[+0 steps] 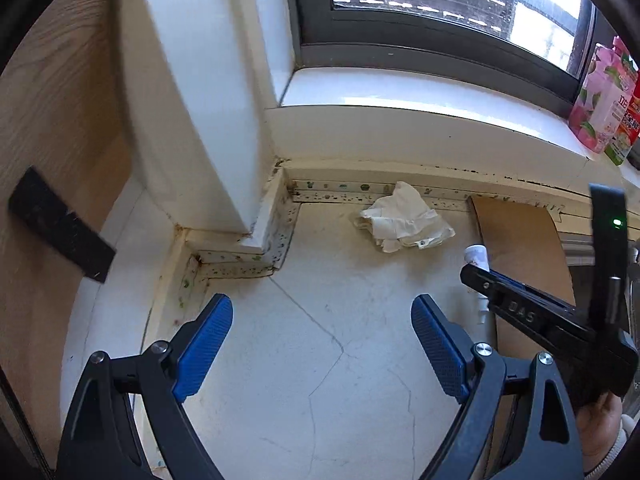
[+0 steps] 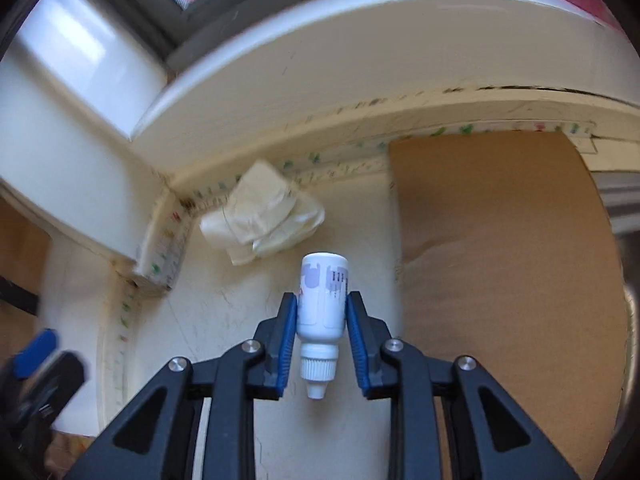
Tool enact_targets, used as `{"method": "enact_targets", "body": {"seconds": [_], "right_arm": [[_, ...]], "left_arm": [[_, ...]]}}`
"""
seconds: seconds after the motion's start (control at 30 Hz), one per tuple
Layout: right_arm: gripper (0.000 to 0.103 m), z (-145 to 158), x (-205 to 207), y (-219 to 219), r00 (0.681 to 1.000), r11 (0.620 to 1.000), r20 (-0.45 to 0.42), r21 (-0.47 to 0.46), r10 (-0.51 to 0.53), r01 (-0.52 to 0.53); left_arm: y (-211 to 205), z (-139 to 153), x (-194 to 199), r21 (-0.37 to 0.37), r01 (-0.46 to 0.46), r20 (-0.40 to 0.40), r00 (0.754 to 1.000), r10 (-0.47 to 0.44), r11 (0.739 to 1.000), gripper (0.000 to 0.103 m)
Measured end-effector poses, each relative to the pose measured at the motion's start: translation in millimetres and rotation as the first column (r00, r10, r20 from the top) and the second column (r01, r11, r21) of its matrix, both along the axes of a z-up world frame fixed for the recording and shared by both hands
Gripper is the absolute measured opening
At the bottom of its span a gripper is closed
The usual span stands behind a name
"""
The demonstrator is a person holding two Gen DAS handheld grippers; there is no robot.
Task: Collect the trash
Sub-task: 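Grasp the small white bottle with the right tool while the left tool grasps the white tissue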
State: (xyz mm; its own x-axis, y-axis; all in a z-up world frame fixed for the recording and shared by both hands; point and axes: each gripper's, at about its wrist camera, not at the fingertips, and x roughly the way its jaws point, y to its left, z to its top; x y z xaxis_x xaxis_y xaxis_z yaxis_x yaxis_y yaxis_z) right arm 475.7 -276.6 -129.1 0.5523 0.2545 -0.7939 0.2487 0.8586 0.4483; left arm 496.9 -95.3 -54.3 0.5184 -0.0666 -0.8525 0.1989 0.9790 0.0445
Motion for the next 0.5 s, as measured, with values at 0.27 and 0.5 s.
{"method": "enact_targets", "body": {"seconds": [0.27,0.5], "right_arm": [[0.025,0,-35,-86,0.96,0.963,0.114,0.118,-0.256,0.243],[0.025,-8,-48,-123,0.943,0.946,0.124,0.141,-0.308,0.29]], "left_arm": [[-50,-34,63,-0.09,0.023,-0.129,0.991,-0.035,0.996,0.09],[-71,-67,114,-0.161,-0.042,-0.199,0.98,0.009,0.986,0.09]]}}
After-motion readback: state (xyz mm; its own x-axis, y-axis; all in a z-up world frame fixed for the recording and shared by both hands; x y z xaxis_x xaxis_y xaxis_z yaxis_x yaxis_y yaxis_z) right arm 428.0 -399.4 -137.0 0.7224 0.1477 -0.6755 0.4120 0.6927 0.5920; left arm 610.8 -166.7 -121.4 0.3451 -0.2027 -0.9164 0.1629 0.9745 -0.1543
